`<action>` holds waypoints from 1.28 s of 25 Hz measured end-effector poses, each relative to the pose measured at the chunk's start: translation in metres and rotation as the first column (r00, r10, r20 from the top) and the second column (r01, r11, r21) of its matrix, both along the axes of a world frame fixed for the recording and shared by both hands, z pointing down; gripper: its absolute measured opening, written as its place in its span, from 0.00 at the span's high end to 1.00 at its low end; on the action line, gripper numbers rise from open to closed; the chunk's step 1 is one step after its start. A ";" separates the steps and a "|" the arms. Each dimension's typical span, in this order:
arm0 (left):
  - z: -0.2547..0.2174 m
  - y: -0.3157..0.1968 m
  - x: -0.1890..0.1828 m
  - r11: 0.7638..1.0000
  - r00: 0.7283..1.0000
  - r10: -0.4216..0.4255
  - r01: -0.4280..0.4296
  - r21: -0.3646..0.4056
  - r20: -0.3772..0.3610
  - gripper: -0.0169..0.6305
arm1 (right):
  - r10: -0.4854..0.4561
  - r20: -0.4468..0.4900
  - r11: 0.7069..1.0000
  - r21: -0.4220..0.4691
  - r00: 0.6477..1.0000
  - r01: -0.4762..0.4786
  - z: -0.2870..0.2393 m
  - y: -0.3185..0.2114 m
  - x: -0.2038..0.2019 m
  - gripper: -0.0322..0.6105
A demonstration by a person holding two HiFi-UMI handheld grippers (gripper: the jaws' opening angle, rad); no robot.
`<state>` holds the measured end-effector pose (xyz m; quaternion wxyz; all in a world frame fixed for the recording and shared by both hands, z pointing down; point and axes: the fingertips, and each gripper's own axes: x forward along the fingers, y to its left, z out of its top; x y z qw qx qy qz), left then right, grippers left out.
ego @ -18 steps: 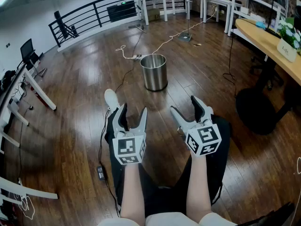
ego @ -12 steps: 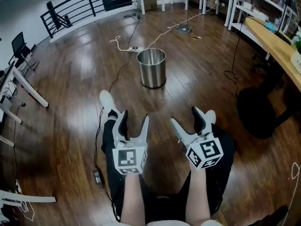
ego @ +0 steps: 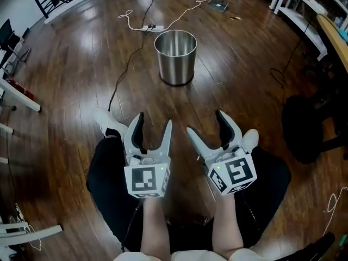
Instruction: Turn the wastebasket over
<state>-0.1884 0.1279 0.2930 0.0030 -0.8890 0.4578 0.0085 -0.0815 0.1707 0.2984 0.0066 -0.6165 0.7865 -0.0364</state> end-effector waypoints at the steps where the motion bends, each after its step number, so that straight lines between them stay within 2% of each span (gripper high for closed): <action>1: 0.004 -0.007 0.000 1.000 1.000 -0.002 0.002 -0.007 0.005 0.51 | -0.007 -0.002 1.000 -0.004 1.000 0.007 0.000 -0.009 -0.002 0.40; 7: 0.002 -0.060 -0.012 0.996 0.996 -0.092 0.092 -0.011 -0.004 0.51 | -0.083 -0.047 0.996 0.019 0.995 0.084 -0.020 -0.067 -0.003 0.40; 12: -0.011 -0.112 0.022 0.996 0.996 -0.084 0.084 0.009 -0.003 0.51 | -0.105 -0.047 0.994 0.020 0.993 0.106 -0.025 -0.122 0.031 0.40; 17: 0.002 -0.177 0.050 0.991 0.992 -0.127 0.127 -0.037 -0.006 0.51 | -0.164 -0.054 0.986 -0.038 0.985 0.162 -0.011 -0.191 0.070 0.40; 21: -0.004 -0.222 0.068 0.989 0.989 -0.148 0.149 -0.023 0.008 0.51 | -0.200 -0.053 0.979 -0.040 0.978 0.198 -0.019 -0.243 0.093 0.40; 28: -0.020 -0.287 0.085 0.979 0.979 -0.205 0.205 0.000 -0.010 0.51 | -0.292 -0.117 0.956 -0.025 0.949 0.291 -0.038 -0.311 0.105 0.40; 32: -0.021 -0.316 0.088 0.968 0.968 -0.251 0.252 0.001 -0.017 0.51 | -0.371 -0.151 0.929 -0.053 0.916 0.367 -0.031 -0.340 0.104 0.40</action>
